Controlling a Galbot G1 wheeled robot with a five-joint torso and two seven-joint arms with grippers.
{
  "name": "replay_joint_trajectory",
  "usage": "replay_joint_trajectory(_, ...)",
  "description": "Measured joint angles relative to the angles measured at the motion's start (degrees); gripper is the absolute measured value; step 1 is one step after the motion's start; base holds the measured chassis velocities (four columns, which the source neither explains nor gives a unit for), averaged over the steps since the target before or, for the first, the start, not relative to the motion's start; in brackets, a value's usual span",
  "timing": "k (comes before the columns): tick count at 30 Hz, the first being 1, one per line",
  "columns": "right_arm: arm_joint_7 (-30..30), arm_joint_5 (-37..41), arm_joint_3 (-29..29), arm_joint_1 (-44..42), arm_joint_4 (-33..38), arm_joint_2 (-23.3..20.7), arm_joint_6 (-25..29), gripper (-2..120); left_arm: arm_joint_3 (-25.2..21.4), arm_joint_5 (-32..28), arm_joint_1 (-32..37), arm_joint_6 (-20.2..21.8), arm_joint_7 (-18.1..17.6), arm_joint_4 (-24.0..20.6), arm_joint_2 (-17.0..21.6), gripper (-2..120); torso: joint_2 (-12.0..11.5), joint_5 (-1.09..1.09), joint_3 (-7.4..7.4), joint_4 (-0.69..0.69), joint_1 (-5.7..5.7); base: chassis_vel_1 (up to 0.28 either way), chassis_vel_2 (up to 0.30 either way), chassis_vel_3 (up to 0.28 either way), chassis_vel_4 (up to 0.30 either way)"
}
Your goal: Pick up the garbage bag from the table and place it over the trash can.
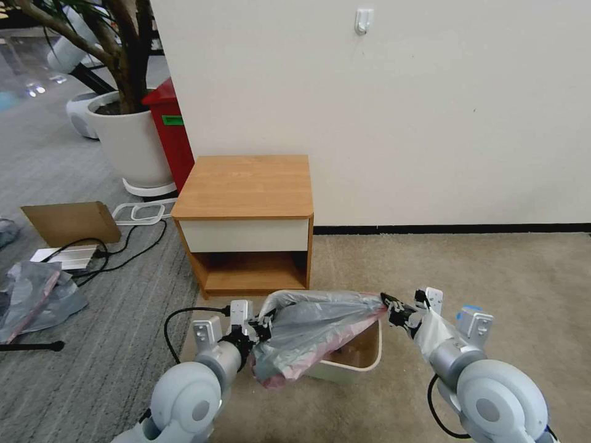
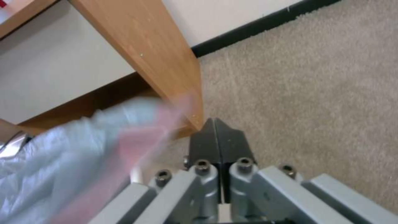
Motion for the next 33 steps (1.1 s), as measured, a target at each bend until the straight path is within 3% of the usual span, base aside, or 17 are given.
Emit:
replay_joint_trajectory(7,0.23,0.13,0.3,-0.33,3.04,0.2,1.54,24,-0.07,-0.25,-0.43,0.0,0.0,1.1,-0.37,5,0.0,0.0,0.0,0.0,0.0,0.0,0.0,0.0,0.0)
replay_joint_trajectory(9,0.27,0.29,1.12,-0.73,6.26,0.07,2.52,36,-0.16,-0.23,-0.8,0.0,-0.02,1.93,-0.67,5,0.0,0.0,0.0,0.0,0.0,0.0,0.0,0.0,0.0)
replay_joint_trajectory(13,0.29,4.16,1.39,-2.03,11.57,-0.39,2.88,47,-0.31,-0.15,-1.3,-0.17,-0.11,2.54,-0.72,5,0.0,-0.03,0.0,0.01,0.0,0.0,0.0,0.0,0.0)
replay_joint_trajectory(17,0.06,11.71,-1.88,-3.14,12.6,-0.6,0.73,64,-0.48,-0.12,-2.1,-0.46,-0.16,2.62,-0.61,5,0.0,0.0,0.0,0.0,0.0,0.0,0.0,0.0,0.0)
replay_joint_trajectory(26,0.71,11.56,-8.97,-0.6,12.57,-0.94,-5.72,96,-0.54,-0.01,-3.57,-0.77,-0.16,2.07,-0.03,5,0.0,0.0,0.0,0.0,0.0,0.0,0.0,0.0,0.0)
replay_joint_trajectory(33,0.7,9.21,-12.16,0.94,10.94,-0.65,-5.61,100,-0.58,0.08,-3.94,-0.8,0.2,1.08,0.07,5,0.0,0.0,0.0,0.0,0.0,0.0,0.0,0.0,0.0)
